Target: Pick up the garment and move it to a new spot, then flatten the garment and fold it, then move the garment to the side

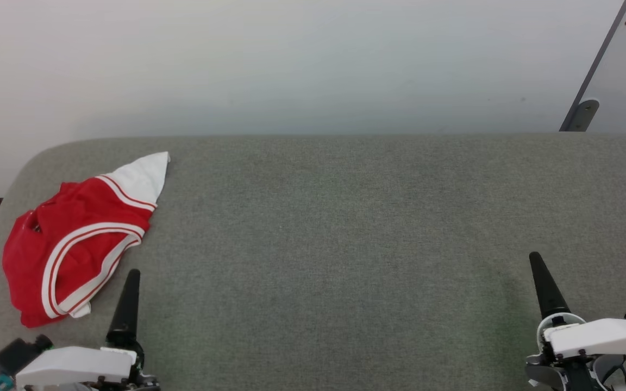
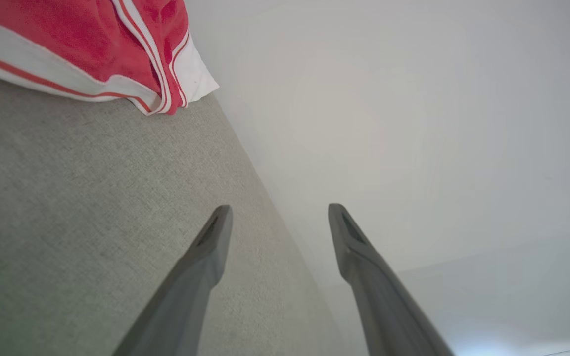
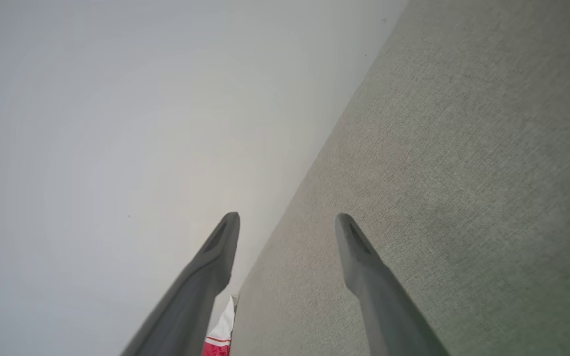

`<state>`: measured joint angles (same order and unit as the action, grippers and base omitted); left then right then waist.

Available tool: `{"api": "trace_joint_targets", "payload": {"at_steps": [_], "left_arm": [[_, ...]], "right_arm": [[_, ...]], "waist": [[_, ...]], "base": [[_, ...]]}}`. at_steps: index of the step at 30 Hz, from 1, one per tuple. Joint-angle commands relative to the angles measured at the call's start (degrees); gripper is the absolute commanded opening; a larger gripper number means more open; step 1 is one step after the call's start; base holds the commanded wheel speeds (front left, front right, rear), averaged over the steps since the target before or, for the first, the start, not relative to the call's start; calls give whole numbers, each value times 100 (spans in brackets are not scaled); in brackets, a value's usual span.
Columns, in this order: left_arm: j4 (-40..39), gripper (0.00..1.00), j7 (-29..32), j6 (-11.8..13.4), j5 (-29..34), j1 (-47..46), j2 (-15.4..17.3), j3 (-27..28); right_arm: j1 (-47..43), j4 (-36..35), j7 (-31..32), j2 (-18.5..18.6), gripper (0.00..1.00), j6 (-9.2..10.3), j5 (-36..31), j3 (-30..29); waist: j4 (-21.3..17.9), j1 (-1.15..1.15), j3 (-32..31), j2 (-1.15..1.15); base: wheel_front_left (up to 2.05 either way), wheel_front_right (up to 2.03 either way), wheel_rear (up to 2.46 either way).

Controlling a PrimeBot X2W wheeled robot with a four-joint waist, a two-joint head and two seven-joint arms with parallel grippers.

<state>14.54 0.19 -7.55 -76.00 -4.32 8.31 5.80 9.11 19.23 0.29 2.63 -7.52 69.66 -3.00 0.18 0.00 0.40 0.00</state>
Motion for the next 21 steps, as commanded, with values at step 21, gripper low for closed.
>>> {"api": "trace_joint_targets", "payload": {"at_steps": [21], "left_arm": [[-352,100,-464,4,2701,-67,363,-35]], "right_arm": [[472,-82,-476,13,100,1,-3006,195]], "waist": [[20,0,43,0]], "base": [[0,0,0]]}}
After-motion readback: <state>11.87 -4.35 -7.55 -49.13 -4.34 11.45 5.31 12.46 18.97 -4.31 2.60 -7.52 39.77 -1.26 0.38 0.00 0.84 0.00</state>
